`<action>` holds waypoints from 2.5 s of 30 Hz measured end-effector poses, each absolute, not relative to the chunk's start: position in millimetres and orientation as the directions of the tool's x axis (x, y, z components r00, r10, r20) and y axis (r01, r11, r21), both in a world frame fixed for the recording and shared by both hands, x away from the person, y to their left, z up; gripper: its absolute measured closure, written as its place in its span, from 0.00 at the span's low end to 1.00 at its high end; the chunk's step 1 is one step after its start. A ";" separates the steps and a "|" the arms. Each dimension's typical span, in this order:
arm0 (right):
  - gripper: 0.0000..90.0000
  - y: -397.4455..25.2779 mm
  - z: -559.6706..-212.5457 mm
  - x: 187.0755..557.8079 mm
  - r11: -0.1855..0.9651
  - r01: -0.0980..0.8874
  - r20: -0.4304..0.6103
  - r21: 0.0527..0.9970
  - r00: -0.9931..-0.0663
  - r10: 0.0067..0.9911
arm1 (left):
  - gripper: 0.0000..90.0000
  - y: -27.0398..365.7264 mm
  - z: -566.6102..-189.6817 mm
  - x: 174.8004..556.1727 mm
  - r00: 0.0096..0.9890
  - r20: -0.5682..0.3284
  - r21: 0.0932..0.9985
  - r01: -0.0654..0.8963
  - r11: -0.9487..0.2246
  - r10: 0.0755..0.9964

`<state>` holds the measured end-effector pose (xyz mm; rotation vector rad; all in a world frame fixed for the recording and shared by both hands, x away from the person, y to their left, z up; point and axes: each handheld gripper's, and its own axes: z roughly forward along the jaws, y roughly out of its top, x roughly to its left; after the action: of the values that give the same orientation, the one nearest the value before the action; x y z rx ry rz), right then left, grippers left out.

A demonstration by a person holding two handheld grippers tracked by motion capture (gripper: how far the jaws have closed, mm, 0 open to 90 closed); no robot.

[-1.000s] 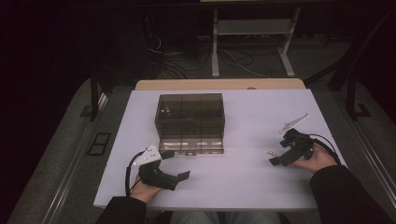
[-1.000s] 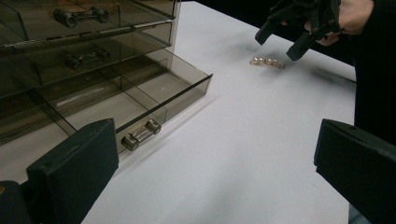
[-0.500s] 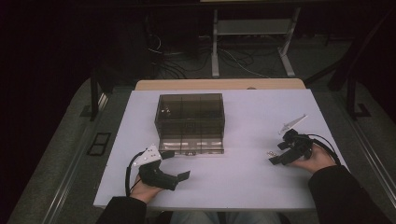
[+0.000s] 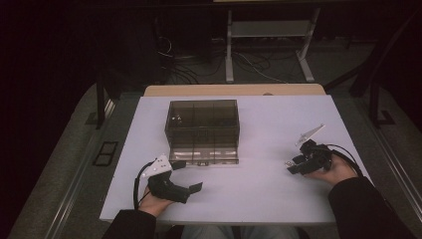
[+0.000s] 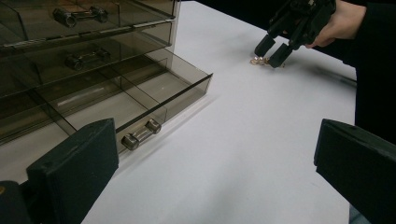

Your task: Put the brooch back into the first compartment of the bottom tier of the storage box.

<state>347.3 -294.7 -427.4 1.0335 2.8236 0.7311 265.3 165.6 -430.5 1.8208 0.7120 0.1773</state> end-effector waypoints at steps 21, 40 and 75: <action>0.86 -291.7 -428.3 343.3 0.706 0.560 0.034 0.433 -0.793 0.608 | 0.00 165.8 -430.4 265.1 0.809 -0.216 0.904 0.377 -0.201 0.547; 0.88 -293.9 -427.6 342.2 0.694 0.574 0.036 0.435 -0.781 0.624 | 0.00 165.9 -430.1 264.9 0.810 -0.214 0.905 0.375 -0.201 0.546; 0.88 -298.1 -397.6 336.0 0.600 0.570 0.102 0.561 -0.767 0.633 | 0.00 165.5 -430.3 264.9 0.810 -0.215 0.905 0.375 -0.201 0.545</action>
<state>336.0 -298.1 -397.6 1.0237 2.7135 0.8928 264.9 165.5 -430.3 1.8194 0.7042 0.1803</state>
